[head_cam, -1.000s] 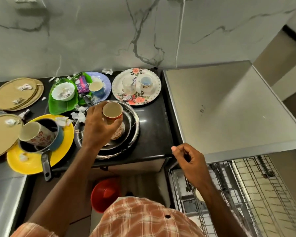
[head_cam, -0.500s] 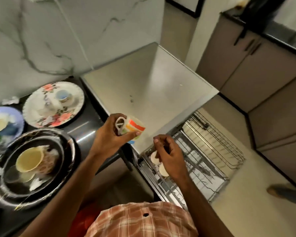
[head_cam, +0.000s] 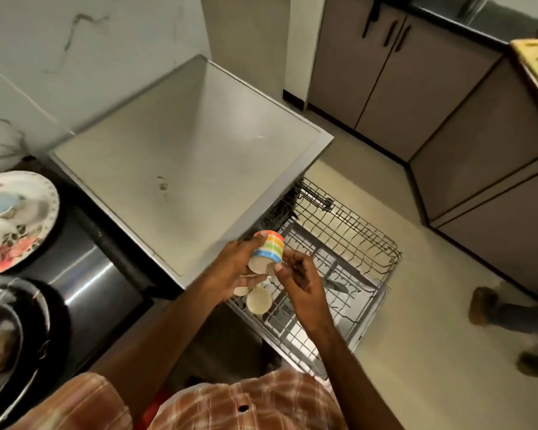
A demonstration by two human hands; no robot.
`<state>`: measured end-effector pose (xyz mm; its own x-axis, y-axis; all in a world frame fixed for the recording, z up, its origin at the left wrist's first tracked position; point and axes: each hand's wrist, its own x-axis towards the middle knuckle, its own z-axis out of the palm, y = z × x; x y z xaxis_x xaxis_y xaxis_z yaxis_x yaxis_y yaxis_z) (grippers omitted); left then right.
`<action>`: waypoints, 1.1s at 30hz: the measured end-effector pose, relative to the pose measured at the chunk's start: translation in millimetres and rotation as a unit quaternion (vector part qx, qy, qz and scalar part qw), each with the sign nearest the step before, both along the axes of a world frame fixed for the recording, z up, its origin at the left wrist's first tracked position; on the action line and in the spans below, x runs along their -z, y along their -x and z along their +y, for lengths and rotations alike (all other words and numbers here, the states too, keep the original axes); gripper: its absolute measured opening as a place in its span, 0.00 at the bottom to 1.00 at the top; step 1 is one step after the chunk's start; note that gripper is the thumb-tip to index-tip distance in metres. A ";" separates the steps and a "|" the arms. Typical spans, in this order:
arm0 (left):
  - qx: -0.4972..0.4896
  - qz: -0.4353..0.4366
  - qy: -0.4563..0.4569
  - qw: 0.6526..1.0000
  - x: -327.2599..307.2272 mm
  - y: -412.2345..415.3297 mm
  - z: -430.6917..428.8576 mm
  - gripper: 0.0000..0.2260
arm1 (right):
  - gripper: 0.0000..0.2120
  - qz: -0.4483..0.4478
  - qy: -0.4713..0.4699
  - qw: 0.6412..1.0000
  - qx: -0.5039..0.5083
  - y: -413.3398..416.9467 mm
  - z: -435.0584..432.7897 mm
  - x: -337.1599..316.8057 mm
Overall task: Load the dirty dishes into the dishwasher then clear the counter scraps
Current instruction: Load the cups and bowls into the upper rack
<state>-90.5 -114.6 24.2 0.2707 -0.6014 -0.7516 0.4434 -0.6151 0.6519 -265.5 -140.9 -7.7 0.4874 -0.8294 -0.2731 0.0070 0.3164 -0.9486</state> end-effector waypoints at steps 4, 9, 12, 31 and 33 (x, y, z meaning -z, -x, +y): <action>0.008 0.012 -0.030 0.999 23.8 11.4 -25.1 0.19 | 0.21 0.039 -0.023 0.999 0.012 8.9 -19.6 18.7; 0.043 -0.029 -0.041 0.998 57.7 21.8 -37.5 0.09 | 0.21 0.034 -0.147 0.985 0.080 9.2 -52.0 53.2; 0.079 -0.082 -0.056 0.992 78.9 18.2 -38.9 0.12 | 0.19 0.035 -0.200 0.976 0.073 5.2 -71.1 69.7; 0.236 -0.384 -0.086 0.889 107.7 -17.2 32.5 0.23 | 0.32 0.495 0.223 0.774 -0.325 -95.7 -188.5 232.6; 0.239 -0.391 -0.085 0.885 105.5 -18.2 39.8 0.24 | 0.32 0.504 0.247 0.752 -0.346 -104.2 -188.7 245.5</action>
<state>-72.3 -74.8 -81.3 0.4938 -0.6838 -0.5372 -0.4390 -0.7293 0.5248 -161.3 -329.7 -253.1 0.6008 -0.5943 -0.5347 -0.7985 -0.4786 -0.3652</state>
